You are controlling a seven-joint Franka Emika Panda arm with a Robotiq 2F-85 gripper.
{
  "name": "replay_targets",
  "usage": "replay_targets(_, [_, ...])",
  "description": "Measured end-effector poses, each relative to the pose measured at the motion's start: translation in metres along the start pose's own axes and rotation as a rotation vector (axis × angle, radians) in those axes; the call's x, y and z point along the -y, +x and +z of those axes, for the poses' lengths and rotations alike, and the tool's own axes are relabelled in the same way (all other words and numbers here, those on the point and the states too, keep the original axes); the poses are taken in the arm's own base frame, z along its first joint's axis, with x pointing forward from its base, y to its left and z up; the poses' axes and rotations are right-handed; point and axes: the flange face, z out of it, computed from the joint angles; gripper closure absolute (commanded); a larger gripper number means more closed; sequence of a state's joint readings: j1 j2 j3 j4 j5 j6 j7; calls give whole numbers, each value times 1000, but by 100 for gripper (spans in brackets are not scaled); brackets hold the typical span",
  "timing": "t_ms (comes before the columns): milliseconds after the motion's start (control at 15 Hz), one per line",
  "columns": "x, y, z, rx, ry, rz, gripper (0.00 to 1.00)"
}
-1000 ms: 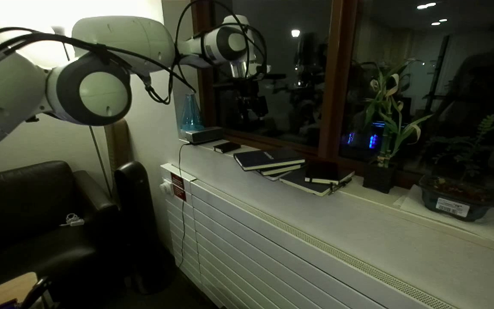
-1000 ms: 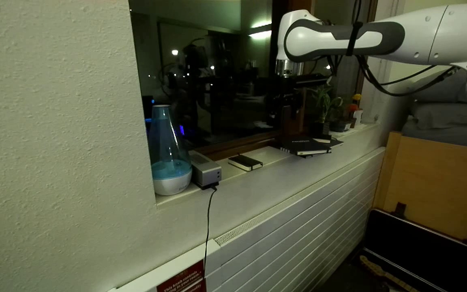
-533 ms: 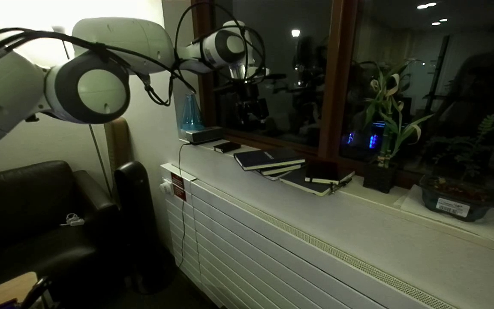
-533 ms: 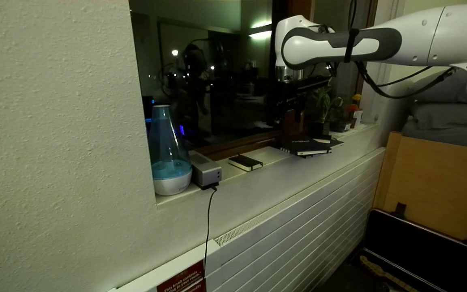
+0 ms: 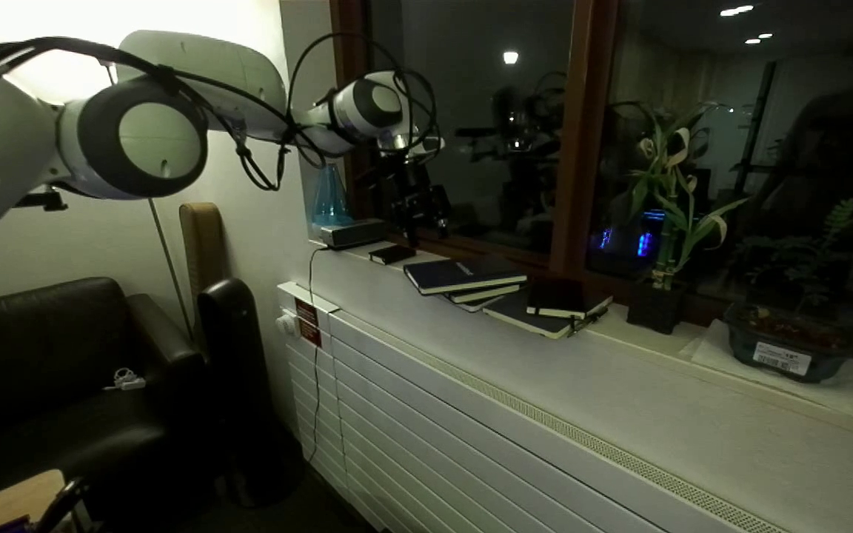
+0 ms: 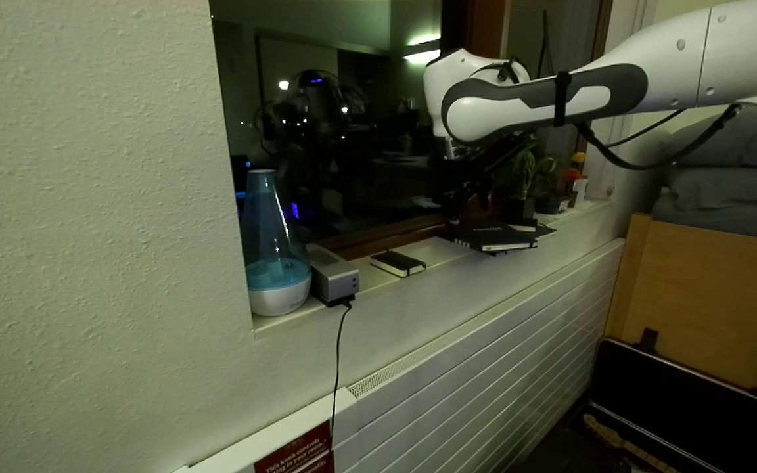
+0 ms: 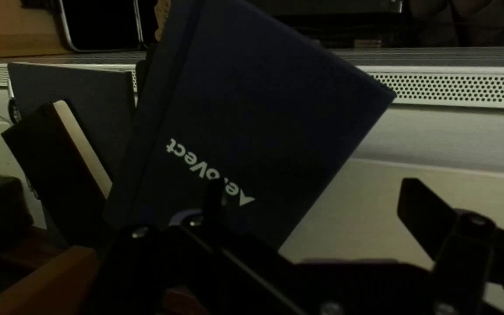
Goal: Move some books to the right
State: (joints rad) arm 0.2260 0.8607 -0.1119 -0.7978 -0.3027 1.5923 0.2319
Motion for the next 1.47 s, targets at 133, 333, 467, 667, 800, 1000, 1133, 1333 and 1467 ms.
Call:
replay_targets(133, [12, -6, 6, -1, -55, -35, 0])
replay_targets(333, [26, -16, 17, -12, -139, -92, 0])
replay_targets(467, [33, -23, 26, -21, -191, -132, 0])
replay_targets(667, [40, -35, 40, -35, -261, -195, 0])
replay_targets(800, [43, -45, 49, -42, -302, -233, 0])
replay_targets(1000, [43, -61, 61, -50, -350, -277, 0])
replay_targets(1133, [42, -75, 68, -60, -387, -295, 0])
replay_targets(1333, [37, -98, 75, -90, -472, -316, 0])
replay_targets(1467, [32, -117, 80, -110, -537, -327, 0])
